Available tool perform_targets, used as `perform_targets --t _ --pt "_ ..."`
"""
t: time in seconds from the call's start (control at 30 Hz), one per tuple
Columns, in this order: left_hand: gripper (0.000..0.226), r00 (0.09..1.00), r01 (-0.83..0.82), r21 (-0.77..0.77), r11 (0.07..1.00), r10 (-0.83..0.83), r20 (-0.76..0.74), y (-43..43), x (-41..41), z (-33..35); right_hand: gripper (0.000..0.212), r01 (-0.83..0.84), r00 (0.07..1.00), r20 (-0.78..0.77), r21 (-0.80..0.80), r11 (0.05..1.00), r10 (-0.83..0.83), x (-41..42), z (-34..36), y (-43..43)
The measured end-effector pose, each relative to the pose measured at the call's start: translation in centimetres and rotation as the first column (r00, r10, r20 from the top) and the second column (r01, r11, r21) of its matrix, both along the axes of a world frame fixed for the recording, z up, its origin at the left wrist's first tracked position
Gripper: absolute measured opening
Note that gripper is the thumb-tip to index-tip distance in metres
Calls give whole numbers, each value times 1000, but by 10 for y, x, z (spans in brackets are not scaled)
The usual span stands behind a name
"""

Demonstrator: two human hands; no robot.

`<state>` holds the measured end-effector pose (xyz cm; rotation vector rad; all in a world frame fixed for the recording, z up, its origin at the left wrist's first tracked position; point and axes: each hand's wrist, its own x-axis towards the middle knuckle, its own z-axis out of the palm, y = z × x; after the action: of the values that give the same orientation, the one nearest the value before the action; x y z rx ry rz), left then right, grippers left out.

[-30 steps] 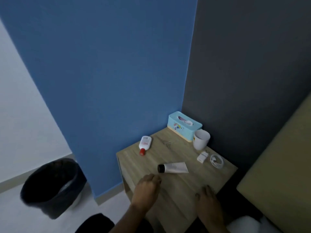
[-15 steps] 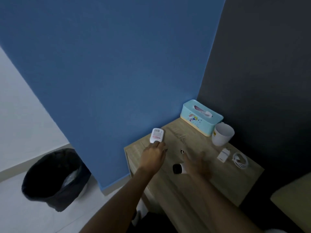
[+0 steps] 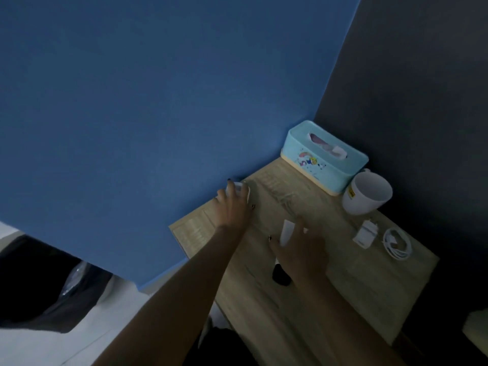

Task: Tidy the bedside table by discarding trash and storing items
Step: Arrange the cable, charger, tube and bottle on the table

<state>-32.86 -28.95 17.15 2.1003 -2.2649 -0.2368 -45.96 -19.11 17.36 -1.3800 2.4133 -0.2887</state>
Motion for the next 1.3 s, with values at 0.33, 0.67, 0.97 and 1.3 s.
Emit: perform_targets --t 0.33,0.67,0.97,1.3 --pt "35 991 128 251 960 -131 -2 -14 -1 49 47 -189 962 195 -39 981 193 -17 44 0" --pt "11 851 199 543 816 -419 317 -17 -31 90 29 268 688 708 -43 962 -160 -56 53 10" --pt "57 930 135 402 906 -256 265 -21 -41 101 44 375 631 726 20 927 -271 -68 28 23" --pt "58 843 47 -390 920 -246 -478 32 3 92 52 154 651 759 -118 981 -11 -88 30 71"
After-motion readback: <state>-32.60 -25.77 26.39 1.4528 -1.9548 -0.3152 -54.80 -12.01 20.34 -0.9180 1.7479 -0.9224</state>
